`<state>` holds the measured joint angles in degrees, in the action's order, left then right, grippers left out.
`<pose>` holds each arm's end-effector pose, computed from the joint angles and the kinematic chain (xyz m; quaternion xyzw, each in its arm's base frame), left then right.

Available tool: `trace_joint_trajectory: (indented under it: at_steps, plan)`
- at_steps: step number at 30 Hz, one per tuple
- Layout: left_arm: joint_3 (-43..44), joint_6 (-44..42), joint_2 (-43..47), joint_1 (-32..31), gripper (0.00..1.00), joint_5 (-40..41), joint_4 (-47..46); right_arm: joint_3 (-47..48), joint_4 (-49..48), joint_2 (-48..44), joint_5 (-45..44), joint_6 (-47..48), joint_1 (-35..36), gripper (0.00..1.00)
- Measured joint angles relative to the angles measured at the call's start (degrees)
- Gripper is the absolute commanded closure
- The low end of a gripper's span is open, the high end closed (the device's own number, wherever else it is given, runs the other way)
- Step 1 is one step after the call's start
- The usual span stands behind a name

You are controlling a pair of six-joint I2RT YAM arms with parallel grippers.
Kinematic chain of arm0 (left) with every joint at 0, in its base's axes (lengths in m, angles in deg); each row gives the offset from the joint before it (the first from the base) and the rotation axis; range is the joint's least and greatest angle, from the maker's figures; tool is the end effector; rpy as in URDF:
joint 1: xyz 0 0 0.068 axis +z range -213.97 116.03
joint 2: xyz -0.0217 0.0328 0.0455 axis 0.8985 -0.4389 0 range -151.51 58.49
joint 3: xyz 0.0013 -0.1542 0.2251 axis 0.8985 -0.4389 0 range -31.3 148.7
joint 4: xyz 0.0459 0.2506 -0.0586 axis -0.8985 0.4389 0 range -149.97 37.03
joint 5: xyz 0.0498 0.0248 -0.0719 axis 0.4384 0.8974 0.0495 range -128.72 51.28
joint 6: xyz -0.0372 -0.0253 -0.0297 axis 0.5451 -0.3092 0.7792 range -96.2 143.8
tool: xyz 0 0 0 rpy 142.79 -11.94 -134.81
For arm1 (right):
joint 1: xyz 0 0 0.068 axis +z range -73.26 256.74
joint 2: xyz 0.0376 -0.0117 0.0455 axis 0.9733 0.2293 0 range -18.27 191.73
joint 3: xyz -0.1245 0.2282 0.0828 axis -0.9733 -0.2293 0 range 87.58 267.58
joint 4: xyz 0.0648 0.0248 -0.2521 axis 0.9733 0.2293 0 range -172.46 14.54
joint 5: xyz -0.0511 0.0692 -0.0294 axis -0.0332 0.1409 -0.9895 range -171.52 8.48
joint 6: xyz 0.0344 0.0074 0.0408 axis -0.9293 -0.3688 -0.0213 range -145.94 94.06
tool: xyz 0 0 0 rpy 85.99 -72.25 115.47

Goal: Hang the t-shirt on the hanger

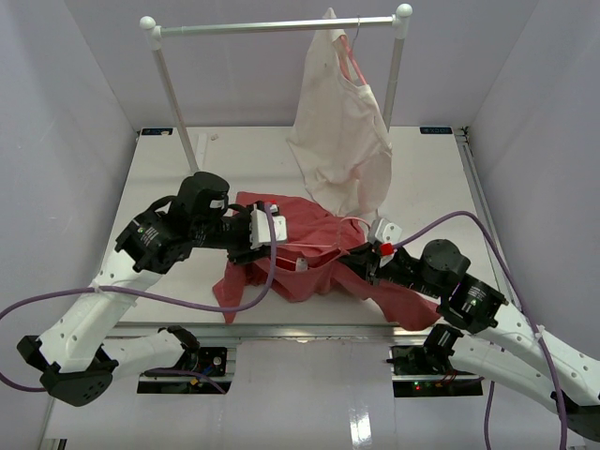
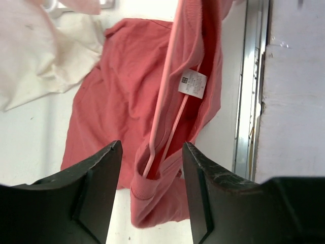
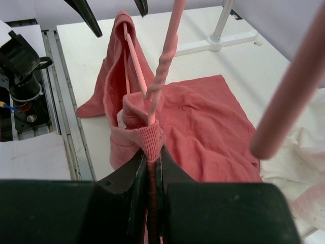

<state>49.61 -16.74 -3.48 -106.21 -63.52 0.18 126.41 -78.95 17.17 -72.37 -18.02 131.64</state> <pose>0.1293 -0.1376 0.4128 0.6547 0.6086 -0.2015 0.4004 0.0846 0.1301 0.3407 -0.4158 0.5729 0.3324 0.6232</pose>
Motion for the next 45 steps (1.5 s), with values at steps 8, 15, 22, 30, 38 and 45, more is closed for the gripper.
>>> trace_joint_trajectory:
  at_steps: [8, 15, 22, 30, 38, 45]
  plan:
    - [2.6, 1.8, 1.5, 0.0, 0.35, 3.6, 3.7, 0.1, 1.7, -2.7, 0.0, 0.1, 0.0, 0.92]
    - [0.7, 2.0, 2.2, -0.2, 0.35, 5.9, 6.0, 0.1, 3.7, -4.4, 0.0, 0.3, 0.0, 0.92]
    - [-1.9, 2.0, 2.3, -0.3, 0.35, 8.5, 6.8, 0.7, 4.7, -5.6, -0.1, 0.4, 0.0, 0.92]
    - [-4.5, 0.5, 2.1, -0.6, 0.61, 10.9, 6.2, 0.8, 5.6, -6.5, 0.0, 0.4, 0.0, 0.92]
    - [-4.5, -2.7, -0.8, -2.3, 0.99, 9.4, 6.9, 0.8, 5.7, -7.2, 0.6, 1.5, -0.1, 0.92]
    - [-0.8, -2.9, -6.0, -2.3, 0.86, 9.4, 10.7, 0.9, 7.0, -6.9, -0.2, 1.6, -0.4, 0.92]
